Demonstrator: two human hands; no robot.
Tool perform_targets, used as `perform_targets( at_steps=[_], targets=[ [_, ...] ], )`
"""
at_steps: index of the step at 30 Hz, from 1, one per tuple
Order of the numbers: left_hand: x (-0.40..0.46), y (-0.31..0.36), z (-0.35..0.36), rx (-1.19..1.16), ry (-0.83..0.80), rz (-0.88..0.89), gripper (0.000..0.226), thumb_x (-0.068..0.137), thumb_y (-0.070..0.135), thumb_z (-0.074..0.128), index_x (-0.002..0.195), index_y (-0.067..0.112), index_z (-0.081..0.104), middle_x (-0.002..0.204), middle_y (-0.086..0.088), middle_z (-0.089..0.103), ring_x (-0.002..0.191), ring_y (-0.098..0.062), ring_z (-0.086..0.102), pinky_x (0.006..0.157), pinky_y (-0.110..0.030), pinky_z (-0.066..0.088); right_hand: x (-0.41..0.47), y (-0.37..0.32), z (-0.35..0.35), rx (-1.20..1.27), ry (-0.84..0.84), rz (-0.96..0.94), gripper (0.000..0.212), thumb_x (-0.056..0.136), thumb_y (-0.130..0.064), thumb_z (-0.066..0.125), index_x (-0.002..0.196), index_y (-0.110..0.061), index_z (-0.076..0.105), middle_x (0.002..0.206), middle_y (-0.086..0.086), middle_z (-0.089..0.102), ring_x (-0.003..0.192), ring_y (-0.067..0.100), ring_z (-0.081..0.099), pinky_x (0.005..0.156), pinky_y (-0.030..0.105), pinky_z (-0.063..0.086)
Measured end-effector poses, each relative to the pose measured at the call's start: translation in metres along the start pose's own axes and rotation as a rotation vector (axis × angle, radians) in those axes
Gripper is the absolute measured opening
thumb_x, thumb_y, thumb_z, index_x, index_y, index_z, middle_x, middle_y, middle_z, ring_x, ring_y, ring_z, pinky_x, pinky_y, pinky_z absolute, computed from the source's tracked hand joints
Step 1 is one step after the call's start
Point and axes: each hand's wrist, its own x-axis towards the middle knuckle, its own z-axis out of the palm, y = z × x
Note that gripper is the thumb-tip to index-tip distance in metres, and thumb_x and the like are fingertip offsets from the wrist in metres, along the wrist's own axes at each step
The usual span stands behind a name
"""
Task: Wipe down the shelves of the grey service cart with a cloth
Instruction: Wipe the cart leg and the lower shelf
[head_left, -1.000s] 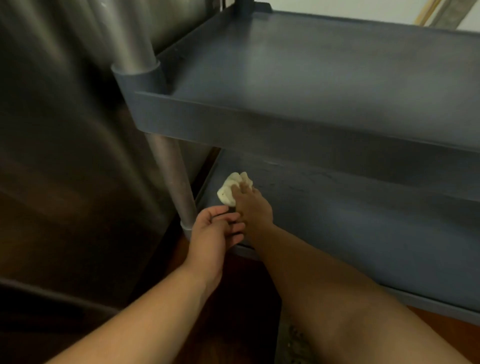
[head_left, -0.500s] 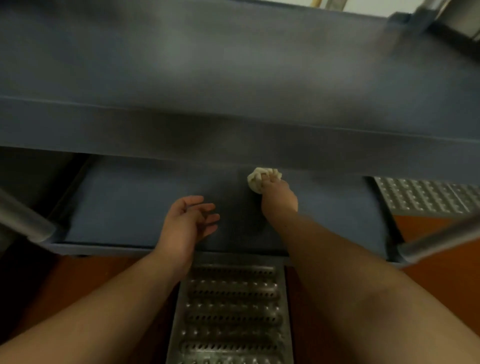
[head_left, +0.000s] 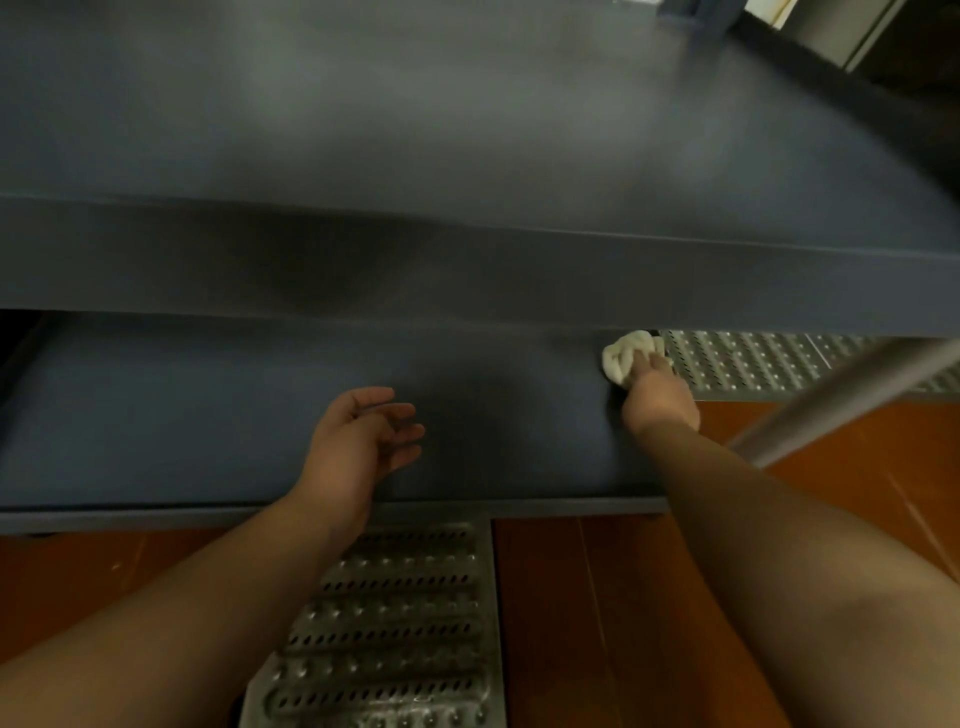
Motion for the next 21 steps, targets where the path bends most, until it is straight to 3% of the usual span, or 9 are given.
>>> perform_targets(
  at_steps=[10,13,21],
  targets=[
    [-0.007,0.038,-0.066,-0.011,0.013,0.055,0.037,0.082,-0.013,0.033,0.099,0.014,0.053,0.095,-0.011,0.062,0.076,-0.024,0.063,0.072,-0.037,0.053,-0.031,-0.076,0.009,0.071,-0.039,0.026,0.064,0.086,-0.005,0.054,0.145,-0.025,0.038,0.156,0.002,0.030,0.131,0.040,0.042,0.104,0.053,0.042],
    [-0.008,0.055,-0.101,-0.014,0.020,0.071,0.037,0.082,-0.013,0.033,0.100,0.013,0.053,0.097,-0.012,0.063,0.077,-0.024,0.064,0.071,-0.036,0.053,-0.052,-0.125,0.021,0.092,-0.021,-0.065,0.060,0.087,-0.004,0.051,0.143,-0.024,0.041,0.152,0.005,0.035,0.127,0.039,0.044,0.101,0.050,0.042],
    [-0.027,0.083,-0.211,-0.012,0.115,0.085,0.038,0.081,-0.013,0.036,0.105,0.009,0.054,0.097,-0.014,0.064,0.077,-0.026,0.064,0.070,-0.037,0.052,-0.100,-0.280,0.036,0.133,-0.136,-0.124,0.065,0.097,-0.012,0.046,0.154,-0.032,0.024,0.160,0.005,0.023,0.139,0.040,0.033,0.108,0.060,0.034]
  ],
)
